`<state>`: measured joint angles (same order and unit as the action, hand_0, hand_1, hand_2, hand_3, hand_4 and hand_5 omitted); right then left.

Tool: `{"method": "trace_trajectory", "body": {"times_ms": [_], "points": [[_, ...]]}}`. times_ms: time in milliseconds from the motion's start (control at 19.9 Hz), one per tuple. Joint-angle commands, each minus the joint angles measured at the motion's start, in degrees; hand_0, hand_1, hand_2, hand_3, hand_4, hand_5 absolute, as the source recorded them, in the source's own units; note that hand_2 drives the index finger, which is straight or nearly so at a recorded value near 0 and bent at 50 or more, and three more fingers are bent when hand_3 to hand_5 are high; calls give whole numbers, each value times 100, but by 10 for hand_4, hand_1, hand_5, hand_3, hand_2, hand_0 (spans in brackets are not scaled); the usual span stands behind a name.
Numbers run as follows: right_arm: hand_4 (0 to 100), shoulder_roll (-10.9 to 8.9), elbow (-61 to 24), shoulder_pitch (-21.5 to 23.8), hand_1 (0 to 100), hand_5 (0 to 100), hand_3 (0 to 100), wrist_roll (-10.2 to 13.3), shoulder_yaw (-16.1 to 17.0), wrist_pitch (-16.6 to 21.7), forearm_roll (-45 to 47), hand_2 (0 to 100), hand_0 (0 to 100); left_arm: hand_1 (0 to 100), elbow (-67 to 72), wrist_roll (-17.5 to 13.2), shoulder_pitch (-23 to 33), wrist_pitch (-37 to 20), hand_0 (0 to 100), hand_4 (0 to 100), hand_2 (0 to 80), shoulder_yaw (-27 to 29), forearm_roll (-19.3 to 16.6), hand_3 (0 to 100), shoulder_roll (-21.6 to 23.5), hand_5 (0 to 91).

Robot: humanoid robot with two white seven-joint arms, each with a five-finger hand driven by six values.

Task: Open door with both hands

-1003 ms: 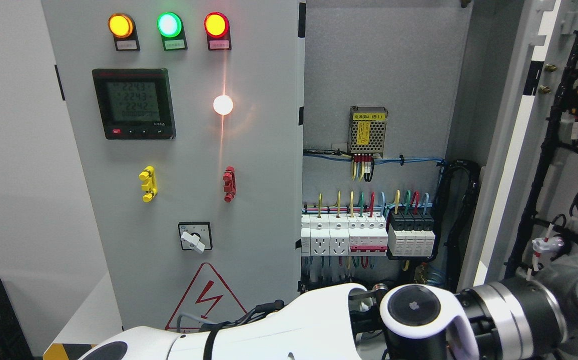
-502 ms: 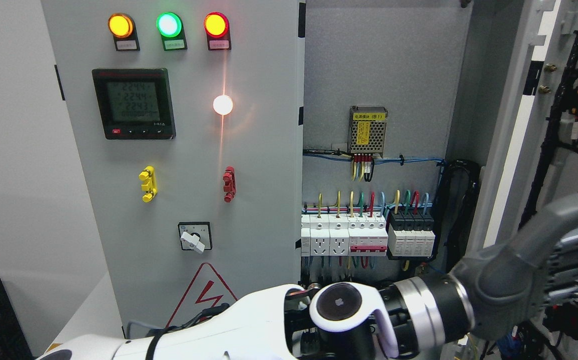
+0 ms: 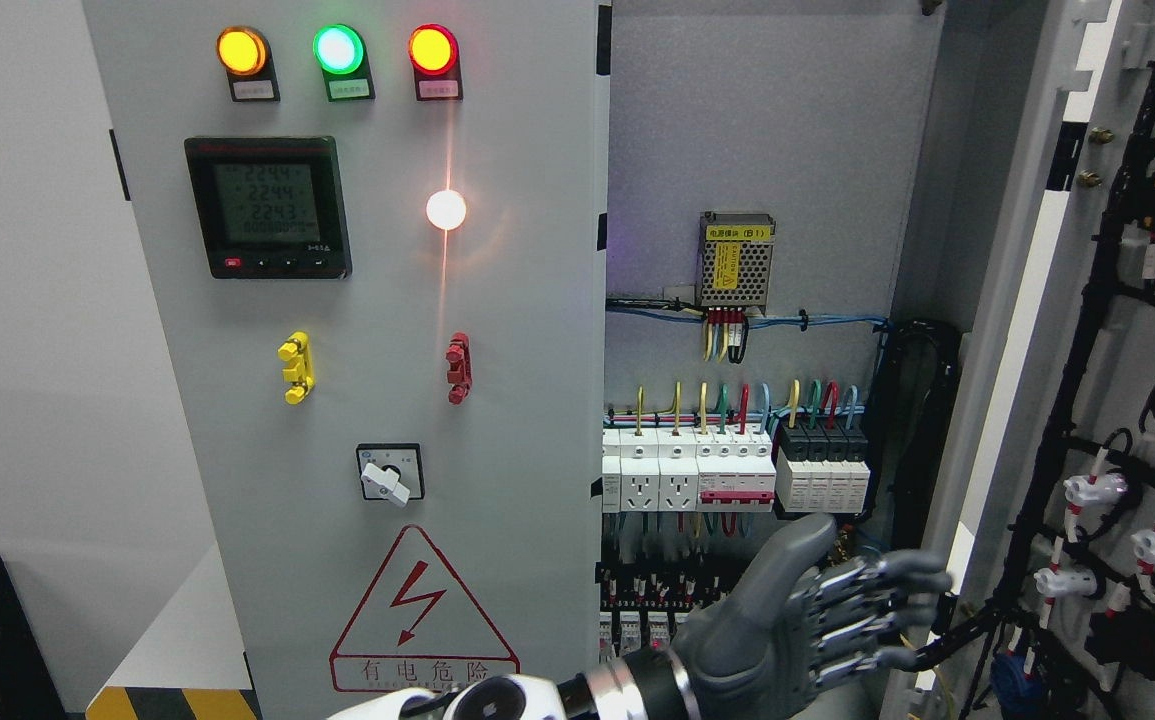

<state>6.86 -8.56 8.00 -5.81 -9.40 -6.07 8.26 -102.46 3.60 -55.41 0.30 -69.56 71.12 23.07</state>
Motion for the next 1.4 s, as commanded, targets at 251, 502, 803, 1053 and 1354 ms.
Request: {"method": "trace_trajectory", "body": {"times_ms": [251, 502, 803, 1053, 1354], "points": [[0, 0, 4, 0, 0, 0, 0, 1, 0, 0, 0, 0, 0, 0, 927, -9, 2937, 14, 0, 0, 0, 21, -1845, 0, 1253, 0], [0, 0, -5, 0, 0, 0, 0, 1, 0, 0, 0, 0, 0, 0, 2105, -9, 4097, -152, 0, 0, 0, 310, -2164, 0, 911, 0], [0, 0, 4, 0, 0, 0, 0, 1, 0, 0, 0, 0, 0, 0, 4160, -17, 5268, -415, 0, 0, 0, 1216, -2559, 0, 156, 0], [0, -9, -5, -9, 0, 0, 0, 1, 18, 0, -9, 0, 0, 0, 5936, -26, 5532, -1084, 0, 0, 0, 1349, -2586, 0, -416, 0], [0, 0, -5, -141, 0, 0, 0, 1, 18, 0, 26, 0, 0, 0, 7361, -26, 5471, -1084, 0, 0, 0, 1383, -2586, 0, -873, 0]]}}
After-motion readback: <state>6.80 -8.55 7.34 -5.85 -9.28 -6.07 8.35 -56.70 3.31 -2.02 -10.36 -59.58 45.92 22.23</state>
